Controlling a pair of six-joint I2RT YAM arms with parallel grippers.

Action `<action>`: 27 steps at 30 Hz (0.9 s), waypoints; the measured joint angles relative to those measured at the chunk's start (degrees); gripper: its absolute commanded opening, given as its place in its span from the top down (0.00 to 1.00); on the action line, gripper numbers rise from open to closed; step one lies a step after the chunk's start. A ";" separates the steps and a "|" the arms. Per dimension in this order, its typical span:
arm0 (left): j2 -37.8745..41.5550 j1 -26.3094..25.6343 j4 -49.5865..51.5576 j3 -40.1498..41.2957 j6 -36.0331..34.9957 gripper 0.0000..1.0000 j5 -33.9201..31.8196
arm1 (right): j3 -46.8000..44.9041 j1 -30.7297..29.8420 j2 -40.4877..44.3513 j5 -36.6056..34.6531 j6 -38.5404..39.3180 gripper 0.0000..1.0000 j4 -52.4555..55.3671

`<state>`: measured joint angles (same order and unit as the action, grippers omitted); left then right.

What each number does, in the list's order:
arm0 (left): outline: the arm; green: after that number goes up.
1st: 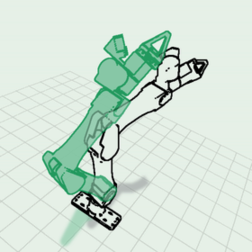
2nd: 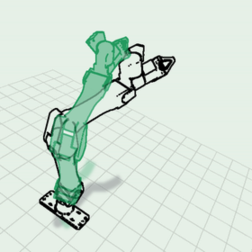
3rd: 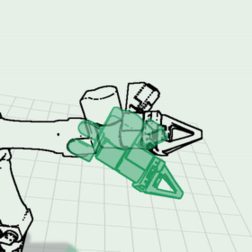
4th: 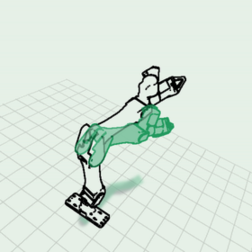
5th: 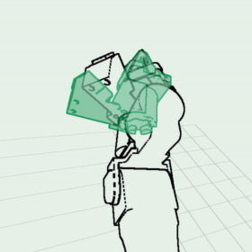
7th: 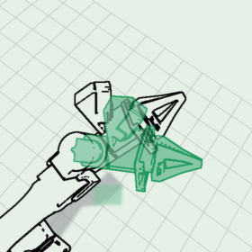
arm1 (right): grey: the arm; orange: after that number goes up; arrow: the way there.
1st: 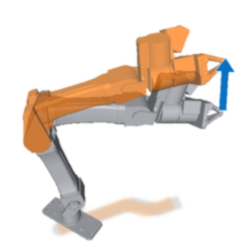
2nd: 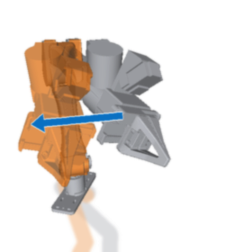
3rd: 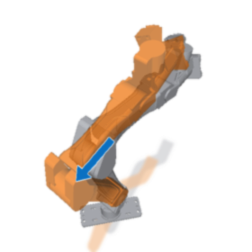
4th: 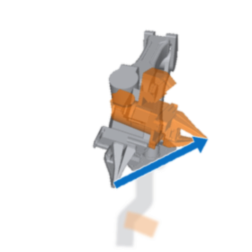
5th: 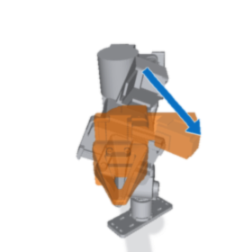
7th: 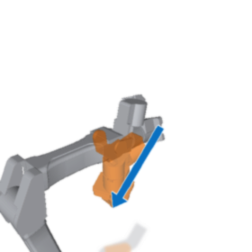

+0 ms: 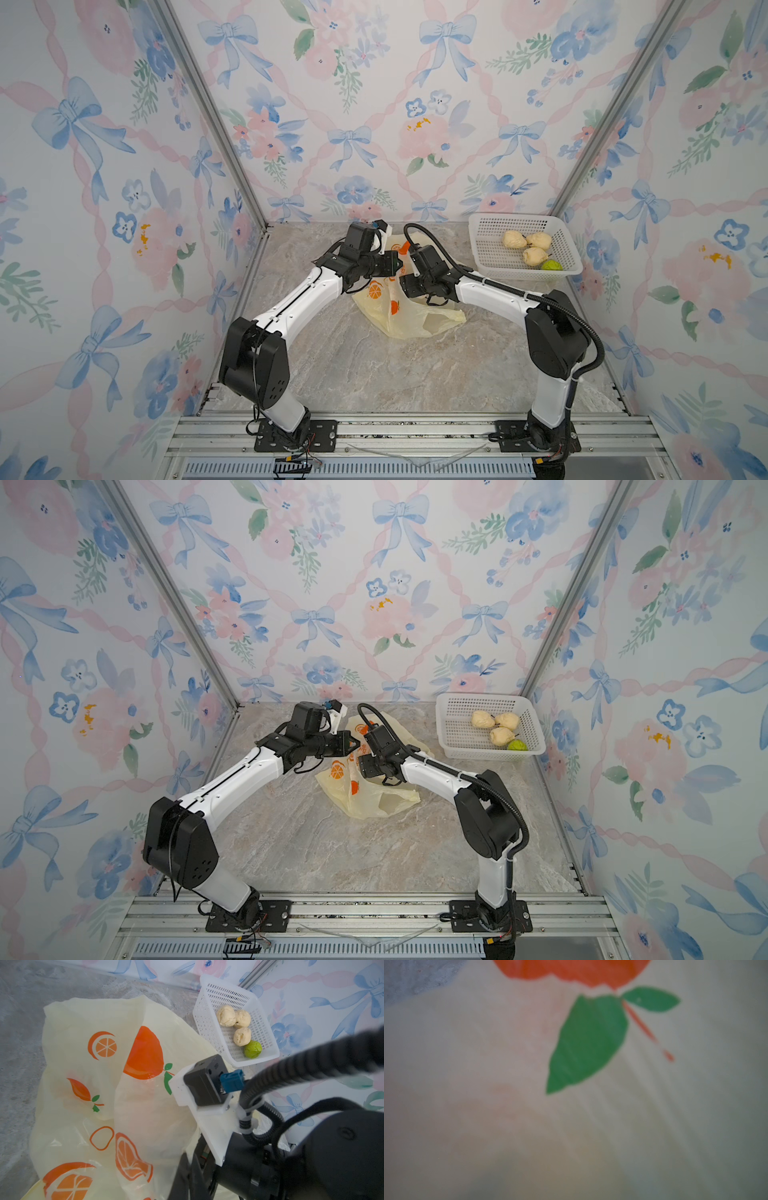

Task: Place the pears into plastic bags & tie knots
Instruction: Place the pear in the plastic bag.

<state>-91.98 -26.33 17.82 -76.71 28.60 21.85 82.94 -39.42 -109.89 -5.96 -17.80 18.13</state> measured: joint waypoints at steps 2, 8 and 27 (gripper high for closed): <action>-0.04 0.00 0.00 0.00 -0.02 1.00 -0.04 | 0.87 0.04 0.31 0.98 0.28 0.17 0.24; -0.55 0.02 -0.04 0.00 -0.02 1.00 -0.09 | 2.23 1.77 6.14 8.09 3.39 0.18 5.88; -1.11 1.99 2.25 -0.42 -2.84 1.00 0.76 | -8.50 12.59 29.14 44.44 15.23 0.12 19.32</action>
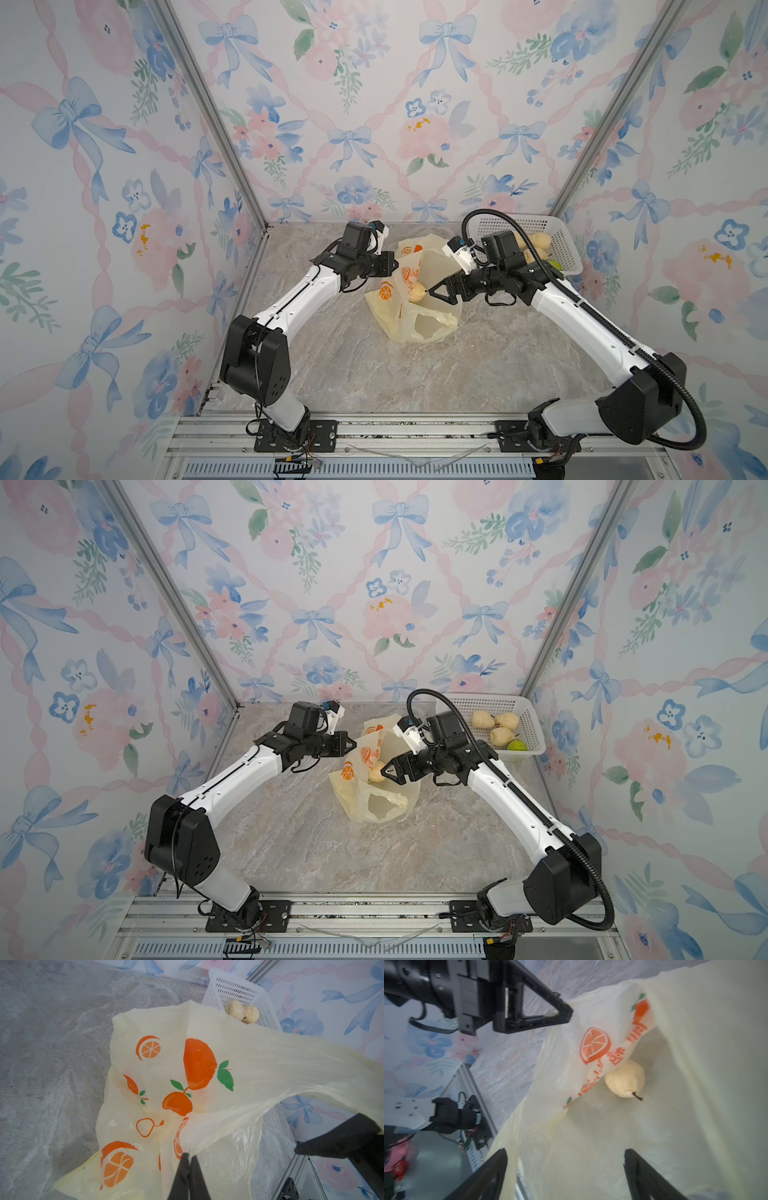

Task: Place the pears into plastic bags & tie knots
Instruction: Place the pear in the plastic bag, then adjust the plastic bag at the center of the board.

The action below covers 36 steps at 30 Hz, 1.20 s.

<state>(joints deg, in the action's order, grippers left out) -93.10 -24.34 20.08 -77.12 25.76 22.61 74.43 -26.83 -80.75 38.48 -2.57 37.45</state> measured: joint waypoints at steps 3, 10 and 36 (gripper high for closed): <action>-0.44 0.22 0.85 -0.35 -0.48 1.00 0.00 | 0.00 -2.36 1.20 8.92 -1.55 0.13 0.22; -1.44 1.16 2.67 -1.66 -2.21 1.00 0.02 | 0.02 -4.28 11.02 10.45 -4.04 0.12 -0.04; -5.20 5.73 7.91 -9.97 -8.48 1.00 0.85 | 7.87 -9.51 -1.22 -39.19 12.63 1.00 1.73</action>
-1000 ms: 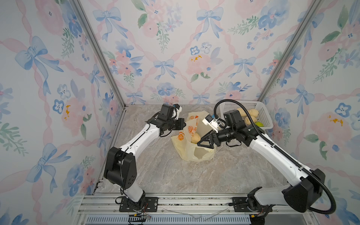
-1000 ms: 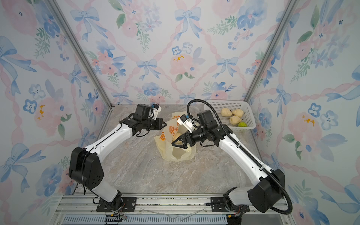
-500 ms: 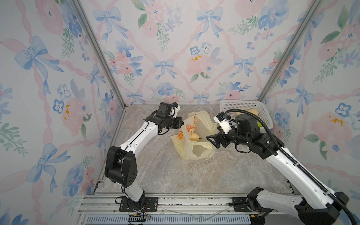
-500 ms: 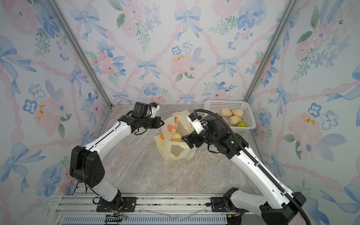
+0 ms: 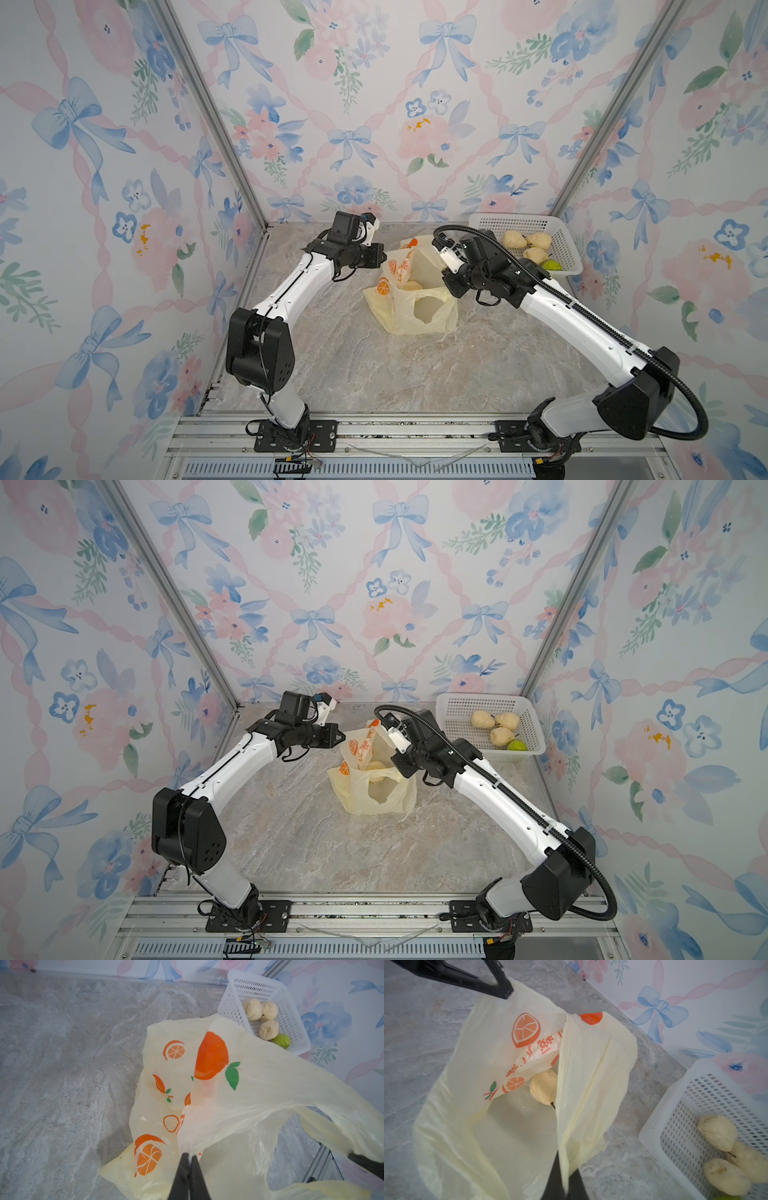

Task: Place the pears into plastic bags & tie knots
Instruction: Adjust the plastic bag at the center of the board.

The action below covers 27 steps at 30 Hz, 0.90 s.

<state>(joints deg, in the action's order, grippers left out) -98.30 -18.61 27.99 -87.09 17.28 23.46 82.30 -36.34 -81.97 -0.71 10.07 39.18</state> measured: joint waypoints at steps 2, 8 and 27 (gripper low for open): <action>-2.51 0.61 0.70 -4.35 -0.74 1.00 0.15 | 1.29 0.00 1.46 4.20 -3.28 1.00 1.18; -10.38 1.01 3.08 -19.15 -2.84 0.71 3.43 | 5.16 -0.15 3.19 12.33 -16.72 1.00 -3.13; 23.17 4.42 10.60 -2.34 -5.03 0.14 -16.31 | 7.80 4.07 -3.17 16.98 -38.21 1.00 -12.00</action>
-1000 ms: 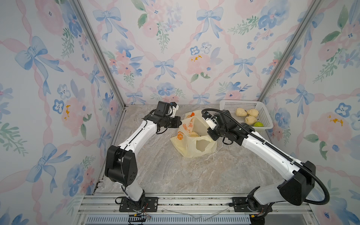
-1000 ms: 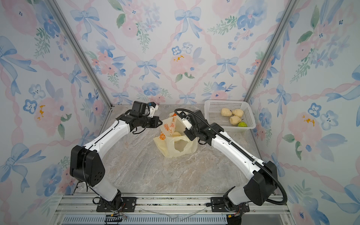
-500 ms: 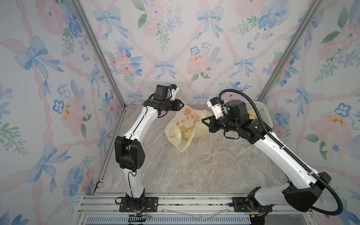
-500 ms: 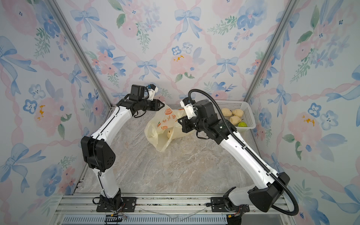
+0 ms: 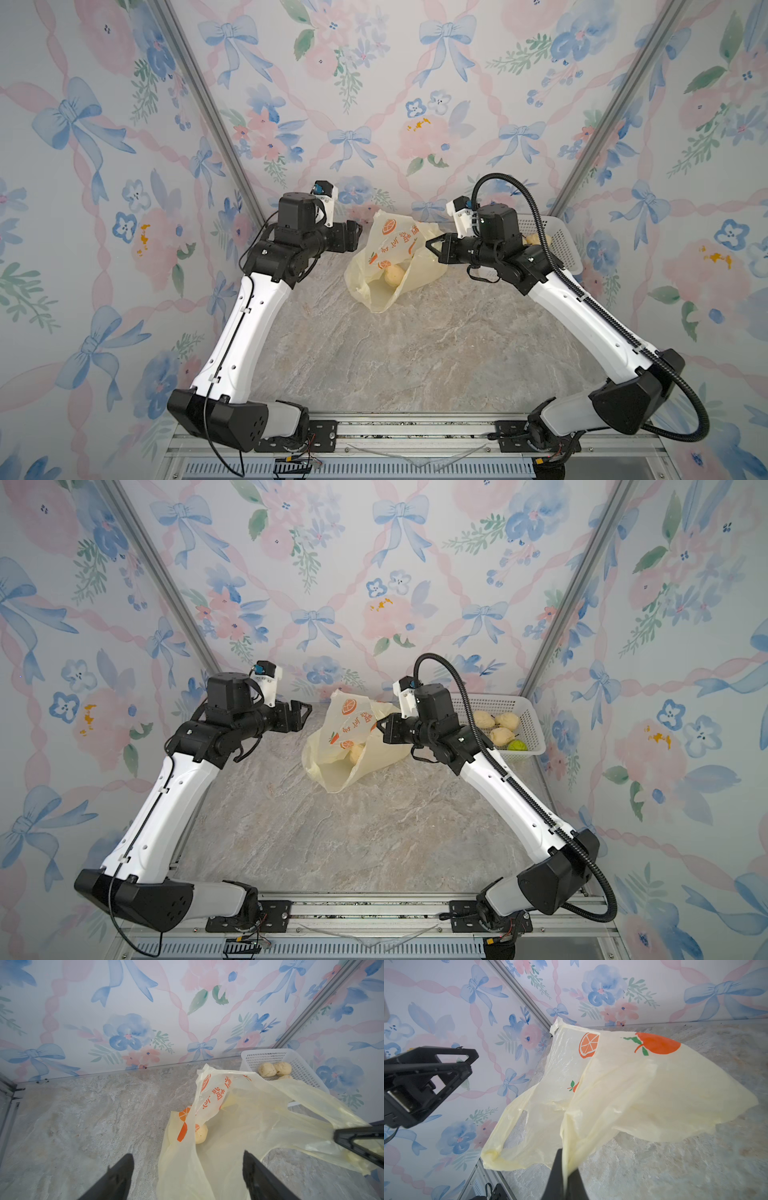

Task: Place the pears into plastic bags & tie knots
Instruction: Adjust the plastic bag at the center of the board.

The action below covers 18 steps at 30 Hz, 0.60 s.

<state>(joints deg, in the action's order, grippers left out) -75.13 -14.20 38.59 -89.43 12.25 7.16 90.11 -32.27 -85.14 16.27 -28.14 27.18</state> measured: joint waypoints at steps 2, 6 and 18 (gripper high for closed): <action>1.84 -0.04 0.70 3.26 0.94 0.13 -0.09 | 0.46 0.11 -0.50 0.46 -0.26 1.00 -0.02; 0.92 -5.14 1.88 8.90 3.34 0.11 -0.28 | 1.68 0.42 -0.74 1.25 -0.39 1.00 0.02; 3.39 -20.09 2.64 19.61 14.69 0.14 -8.04 | 2.95 0.81 -0.76 2.27 -0.39 1.00 0.04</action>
<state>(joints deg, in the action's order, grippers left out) -71.75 -34.28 41.23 -69.82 26.94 -0.89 93.06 -31.46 -85.91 18.55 -28.53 27.22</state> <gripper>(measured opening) 0.860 0.047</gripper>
